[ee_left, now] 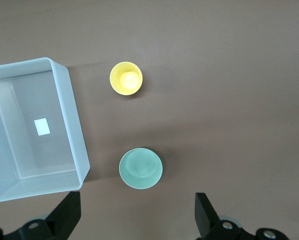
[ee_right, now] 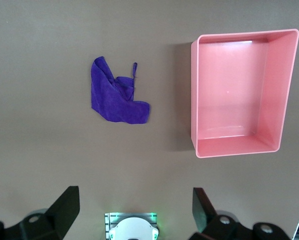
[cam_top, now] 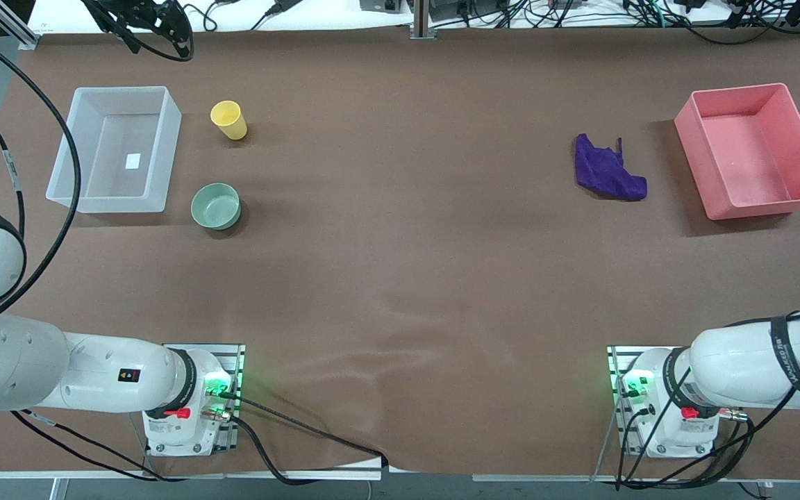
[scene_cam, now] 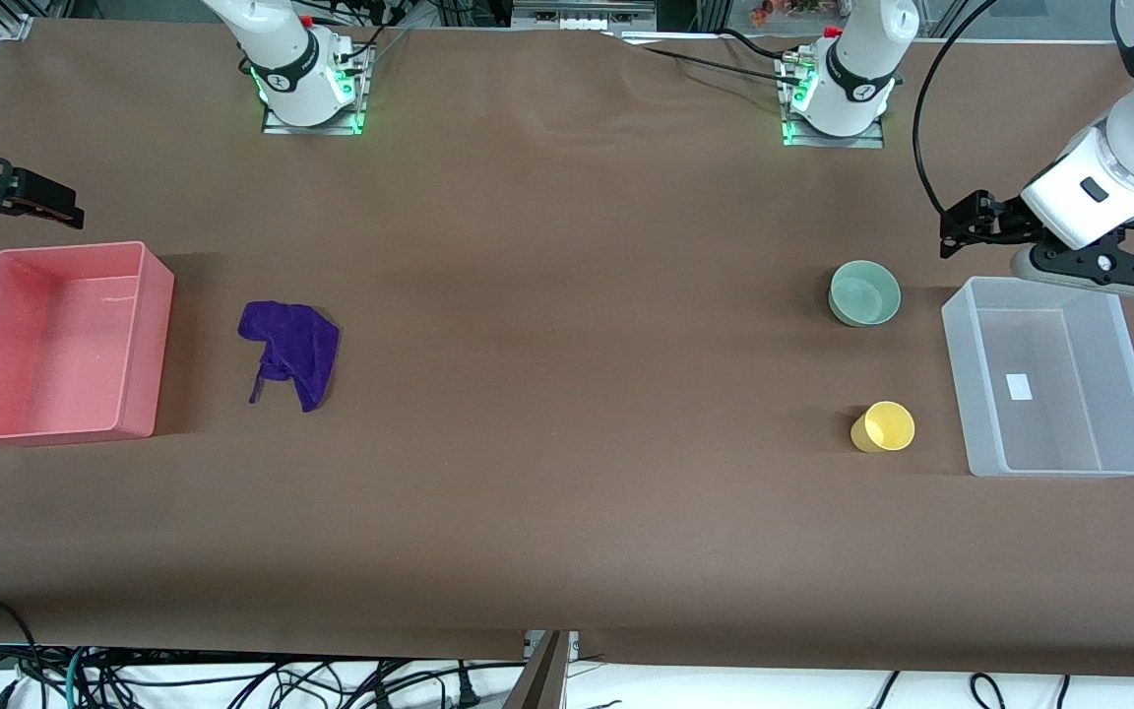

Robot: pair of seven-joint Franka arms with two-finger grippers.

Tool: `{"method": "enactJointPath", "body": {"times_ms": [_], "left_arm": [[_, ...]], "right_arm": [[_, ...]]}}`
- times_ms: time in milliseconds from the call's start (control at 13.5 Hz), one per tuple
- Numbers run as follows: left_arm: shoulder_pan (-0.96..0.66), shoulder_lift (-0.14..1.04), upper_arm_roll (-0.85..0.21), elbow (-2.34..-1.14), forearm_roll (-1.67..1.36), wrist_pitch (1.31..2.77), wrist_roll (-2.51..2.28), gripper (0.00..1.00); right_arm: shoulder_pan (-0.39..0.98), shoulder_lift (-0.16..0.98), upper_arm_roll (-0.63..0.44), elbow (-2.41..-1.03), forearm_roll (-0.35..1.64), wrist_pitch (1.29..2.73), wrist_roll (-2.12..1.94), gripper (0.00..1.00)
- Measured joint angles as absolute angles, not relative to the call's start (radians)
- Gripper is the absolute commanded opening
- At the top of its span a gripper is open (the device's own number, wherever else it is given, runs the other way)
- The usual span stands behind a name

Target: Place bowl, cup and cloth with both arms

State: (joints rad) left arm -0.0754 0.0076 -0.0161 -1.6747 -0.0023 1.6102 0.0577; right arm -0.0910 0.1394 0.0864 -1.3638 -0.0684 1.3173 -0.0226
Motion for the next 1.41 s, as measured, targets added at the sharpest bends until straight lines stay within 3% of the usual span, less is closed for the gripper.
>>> {"method": "enactJointPath", "body": {"times_ms": [1412], "left_arm": [[-0.075, 0.008, -0.016, -1.675, -0.002, 1.61, 0.054, 1.0]], "right_arm": [[-0.084, 0.183, 0.099, -1.394, -0.057, 1.381, -0.031, 1.0]]}}
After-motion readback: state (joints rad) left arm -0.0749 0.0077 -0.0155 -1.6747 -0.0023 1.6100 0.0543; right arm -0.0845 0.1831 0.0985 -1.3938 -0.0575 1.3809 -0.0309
